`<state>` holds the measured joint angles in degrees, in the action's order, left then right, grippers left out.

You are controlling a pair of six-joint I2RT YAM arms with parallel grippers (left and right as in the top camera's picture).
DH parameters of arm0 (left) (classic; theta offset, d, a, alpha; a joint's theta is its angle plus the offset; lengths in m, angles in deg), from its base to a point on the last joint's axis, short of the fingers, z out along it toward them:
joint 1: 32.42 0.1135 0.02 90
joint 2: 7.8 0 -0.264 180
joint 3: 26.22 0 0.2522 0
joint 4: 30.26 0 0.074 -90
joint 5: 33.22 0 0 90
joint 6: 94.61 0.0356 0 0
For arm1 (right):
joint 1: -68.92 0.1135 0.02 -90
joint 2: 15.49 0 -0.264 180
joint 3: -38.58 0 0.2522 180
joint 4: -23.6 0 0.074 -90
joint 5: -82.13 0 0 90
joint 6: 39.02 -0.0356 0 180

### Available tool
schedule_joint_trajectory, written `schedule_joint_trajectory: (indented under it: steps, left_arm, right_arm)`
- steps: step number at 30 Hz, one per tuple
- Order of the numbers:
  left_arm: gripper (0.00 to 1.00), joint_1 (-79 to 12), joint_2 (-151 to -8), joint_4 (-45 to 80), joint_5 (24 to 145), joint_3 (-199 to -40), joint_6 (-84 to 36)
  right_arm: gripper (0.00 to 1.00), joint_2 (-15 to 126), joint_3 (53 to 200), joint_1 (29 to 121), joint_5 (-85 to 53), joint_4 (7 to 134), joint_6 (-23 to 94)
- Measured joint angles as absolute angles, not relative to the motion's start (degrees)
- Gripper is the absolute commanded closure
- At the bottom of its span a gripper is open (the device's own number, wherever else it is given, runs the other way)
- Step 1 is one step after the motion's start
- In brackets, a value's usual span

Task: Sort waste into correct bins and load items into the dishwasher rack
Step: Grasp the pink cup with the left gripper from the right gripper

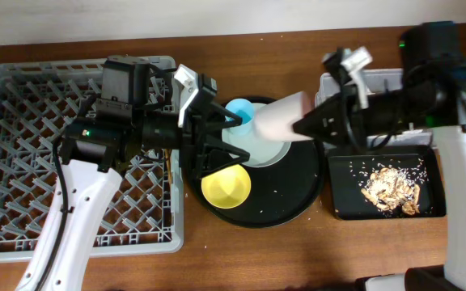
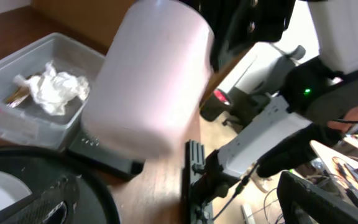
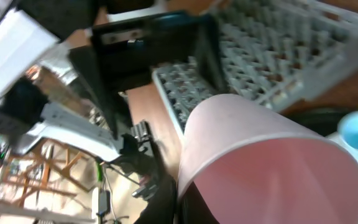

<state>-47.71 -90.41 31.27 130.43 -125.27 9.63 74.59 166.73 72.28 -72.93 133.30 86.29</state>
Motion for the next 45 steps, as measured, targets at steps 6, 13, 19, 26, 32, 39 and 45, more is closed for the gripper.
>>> schedule_joint_trajectory:
  steps: [6, 13, 19, 26, 32, 39, 45]
  left_arm:
    - [0.01, -48.13, -90.41, 29.52, 132.01, -125.27, 10.26]
    - [0.08, -48.65, -90.41, 27.80, 132.05, -125.27, 10.65]
    - [0.43, -50.75, -90.62, 25.20, 131.20, -125.27, 10.76]
    - [0.61, -50.73, -90.73, 25.02, 131.57, -125.27, 11.02]
    - [0.67, -51.38, -90.73, 24.80, 132.03, -125.27, 11.05]
    - [0.68, -51.38, -90.73, 25.04, 132.05, -125.27, 11.05]
    - [0.72, -51.38, -90.73, 24.54, 132.05, -125.27, 11.02]
  right_arm:
    - [0.96, 74.59, 166.68, 76.39, -75.88, 132.47, 87.05]
    - [0.96, 74.59, 166.64, 79.01, -76.76, 131.36, 87.21]
    - [0.96, 74.55, 166.64, 79.27, -77.87, 130.40, 87.21]
    - [0.71, 74.57, 166.64, 79.23, -78.05, 130.26, 87.36]
    - [0.54, 74.59, 166.64, 78.27, -78.55, 129.24, 87.34]
    - [0.96, 74.68, 166.66, 68.56, -80.47, 129.81, 87.21]
    - [0.96, 74.72, 166.64, 69.63, -79.40, 132.06, 87.16]
